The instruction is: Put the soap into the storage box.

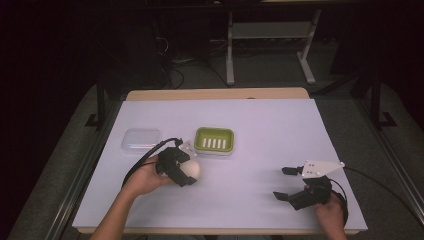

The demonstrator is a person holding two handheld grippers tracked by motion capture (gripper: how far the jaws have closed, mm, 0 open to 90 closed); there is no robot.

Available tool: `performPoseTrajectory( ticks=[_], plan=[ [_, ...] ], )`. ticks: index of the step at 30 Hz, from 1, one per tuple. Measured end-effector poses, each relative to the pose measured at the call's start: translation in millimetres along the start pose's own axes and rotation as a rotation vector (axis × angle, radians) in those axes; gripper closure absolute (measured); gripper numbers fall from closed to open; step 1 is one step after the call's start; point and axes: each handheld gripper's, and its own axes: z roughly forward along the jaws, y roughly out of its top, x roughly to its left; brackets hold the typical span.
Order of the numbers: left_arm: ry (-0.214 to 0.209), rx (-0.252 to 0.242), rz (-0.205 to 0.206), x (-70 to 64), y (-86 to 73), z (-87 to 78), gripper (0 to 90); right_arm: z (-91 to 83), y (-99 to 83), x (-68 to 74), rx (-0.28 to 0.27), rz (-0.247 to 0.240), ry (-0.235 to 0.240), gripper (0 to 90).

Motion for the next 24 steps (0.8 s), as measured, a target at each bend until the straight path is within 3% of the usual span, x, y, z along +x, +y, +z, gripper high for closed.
performPoseTrajectory(
  ticks=[24],
  plan=[
    [-0.004, 0.014, 0.032, 9.6, 22.8, -6.1, 25.0, -0.3, 0.6, 0.4, -0.005, 0.005, 0.002, 13.0]
  ],
)
